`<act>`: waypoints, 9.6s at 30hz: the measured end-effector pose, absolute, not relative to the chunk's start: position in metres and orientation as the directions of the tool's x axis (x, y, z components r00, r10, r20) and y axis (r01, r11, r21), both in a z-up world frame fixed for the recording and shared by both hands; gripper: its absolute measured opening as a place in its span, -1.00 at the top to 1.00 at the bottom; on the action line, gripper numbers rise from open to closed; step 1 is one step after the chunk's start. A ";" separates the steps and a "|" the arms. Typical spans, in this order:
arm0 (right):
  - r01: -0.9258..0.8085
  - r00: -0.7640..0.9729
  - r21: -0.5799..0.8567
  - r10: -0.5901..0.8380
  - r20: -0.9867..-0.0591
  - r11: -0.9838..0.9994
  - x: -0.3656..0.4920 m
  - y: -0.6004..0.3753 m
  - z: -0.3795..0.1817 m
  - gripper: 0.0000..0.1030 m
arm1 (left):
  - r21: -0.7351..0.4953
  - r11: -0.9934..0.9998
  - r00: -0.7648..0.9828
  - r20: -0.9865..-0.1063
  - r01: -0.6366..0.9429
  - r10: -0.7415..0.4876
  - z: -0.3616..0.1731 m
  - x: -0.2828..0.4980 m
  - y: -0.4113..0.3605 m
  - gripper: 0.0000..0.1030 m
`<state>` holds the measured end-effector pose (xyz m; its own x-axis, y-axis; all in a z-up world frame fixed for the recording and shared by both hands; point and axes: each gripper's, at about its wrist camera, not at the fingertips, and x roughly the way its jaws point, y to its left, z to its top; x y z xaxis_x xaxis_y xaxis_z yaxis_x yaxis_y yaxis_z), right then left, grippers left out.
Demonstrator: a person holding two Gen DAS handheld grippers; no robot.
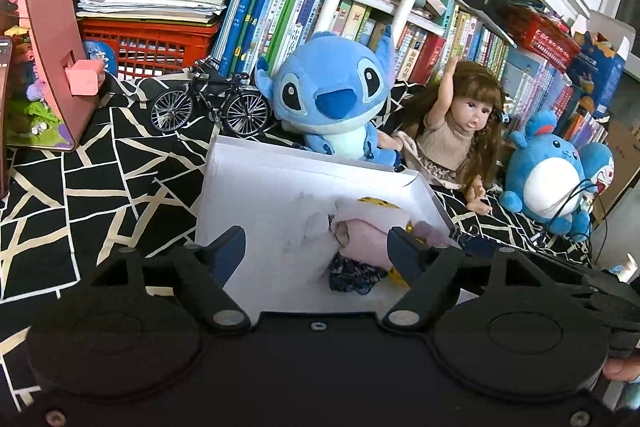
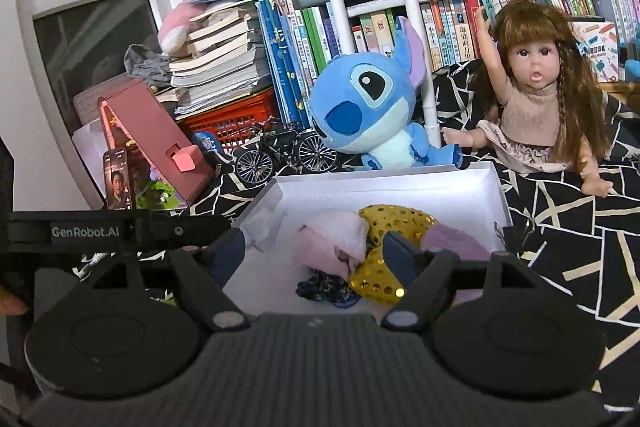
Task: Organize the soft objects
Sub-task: 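Move both tools back over the pile of soft items, then grasp the green floral cloth with the left tool while the right tool grasps the white fluffy ball, then carry the floral cloth and white fluffy ball with both tools into the tray, then open both tools to release the floral cloth and fluffy ball in the tray, then move both tools back over the remaining scrunchies and blue packet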
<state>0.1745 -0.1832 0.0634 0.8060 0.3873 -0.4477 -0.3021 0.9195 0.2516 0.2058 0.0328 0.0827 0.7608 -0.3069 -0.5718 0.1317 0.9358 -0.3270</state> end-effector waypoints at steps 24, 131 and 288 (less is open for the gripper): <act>-0.330 0.817 0.141 0.358 -0.453 0.933 0.116 -0.185 0.045 -0.82 | -0.254 0.952 0.800 -0.530 0.168 -0.283 0.072 0.130 0.041 -0.64; -0.199 0.827 0.029 0.183 -0.531 0.980 0.074 -0.197 -0.013 -0.63 | -0.370 0.920 0.703 -0.621 0.126 -0.346 0.000 0.092 0.020 -0.11; -0.236 0.854 0.153 0.280 -0.439 0.960 0.096 -0.214 0.044 -0.88 | -0.236 0.955 0.831 -0.483 0.181 -0.277 0.059 0.096 0.047 -0.68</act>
<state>0.0957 -0.2144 0.0444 0.8537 0.2803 -0.4390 -0.2361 0.9595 0.1535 0.0965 0.0471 0.0587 0.8306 -0.2770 -0.4831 0.1812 0.9547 -0.2360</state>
